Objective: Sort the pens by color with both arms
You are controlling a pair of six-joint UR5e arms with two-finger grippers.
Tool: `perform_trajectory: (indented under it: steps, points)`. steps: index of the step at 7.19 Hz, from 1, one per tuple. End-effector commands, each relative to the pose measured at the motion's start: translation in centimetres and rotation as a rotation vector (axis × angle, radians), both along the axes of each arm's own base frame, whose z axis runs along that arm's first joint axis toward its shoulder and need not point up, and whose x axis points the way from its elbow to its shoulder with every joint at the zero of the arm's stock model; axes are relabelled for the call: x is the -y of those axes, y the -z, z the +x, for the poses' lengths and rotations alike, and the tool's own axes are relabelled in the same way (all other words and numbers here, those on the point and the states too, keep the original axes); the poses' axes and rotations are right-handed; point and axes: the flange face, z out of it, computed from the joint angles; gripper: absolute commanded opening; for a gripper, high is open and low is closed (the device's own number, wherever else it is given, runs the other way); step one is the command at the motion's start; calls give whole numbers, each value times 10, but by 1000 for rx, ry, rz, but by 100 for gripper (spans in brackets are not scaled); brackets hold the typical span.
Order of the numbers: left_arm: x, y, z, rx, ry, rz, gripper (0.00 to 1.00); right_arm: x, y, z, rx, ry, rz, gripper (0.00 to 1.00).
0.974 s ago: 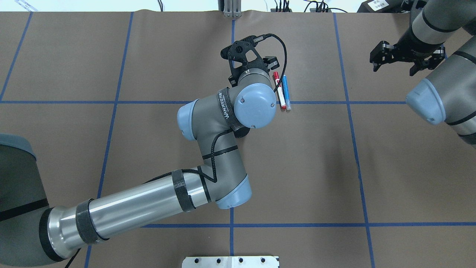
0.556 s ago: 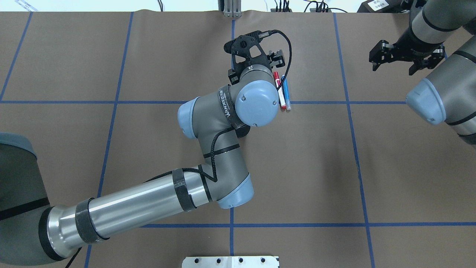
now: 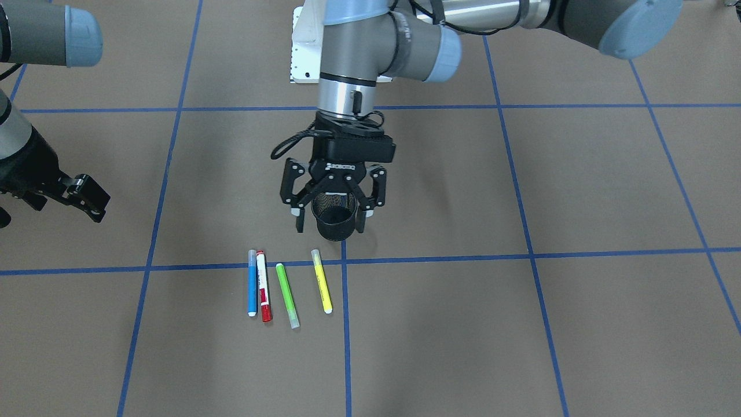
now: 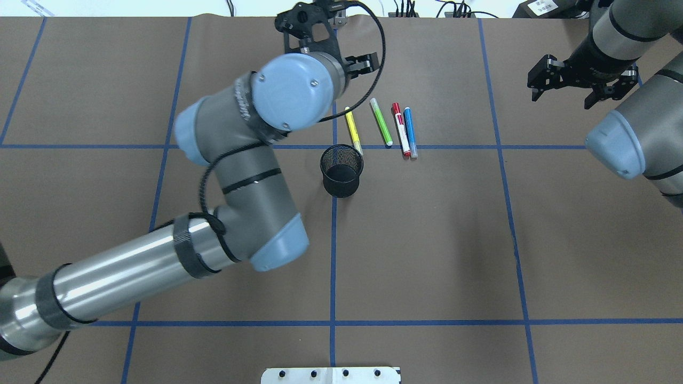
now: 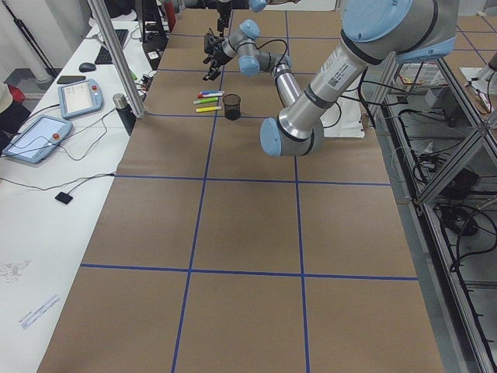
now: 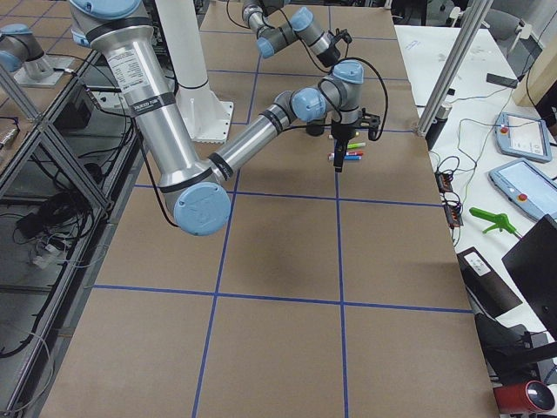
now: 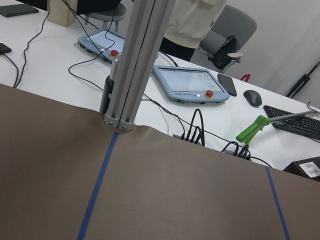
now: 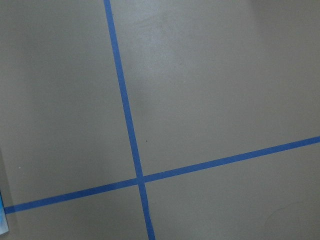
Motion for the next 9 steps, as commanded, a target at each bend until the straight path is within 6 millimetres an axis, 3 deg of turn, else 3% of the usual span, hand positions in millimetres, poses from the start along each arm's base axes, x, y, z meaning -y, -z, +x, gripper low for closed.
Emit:
perform_trajectory:
  steps: [1, 3, 4, 5, 6, 7, 8, 9]
  points:
    - [16, -39, -103, 115, -163, -93, 99, -12, 22, 16, 65, -23, -56, 100]
    - [59, -67, -185, 183, -346, -209, 99, -39, 50, 30, 44, 9, -72, 100]
    - [74, -89, -217, 233, -423, -232, 99, -51, 50, 35, 37, 10, -86, 100]
    - [85, -126, -257, 232, -483, -259, 99, -63, 38, 34, 23, 23, -85, 100]
    - [94, -161, -290, 239, -530, -256, 99, -66, 40, 36, 24, 76, -20, 100]
    - [117, -188, -316, 278, -552, -251, 99, -61, 1, 64, -22, 221, 75, 100]
    - [131, -209, -337, 300, -561, -258, 99, -23, -56, 122, -62, 274, 81, 100]
    - [136, -242, -376, 349, -603, -257, 99, 2, -106, 167, -80, 317, 66, 100]
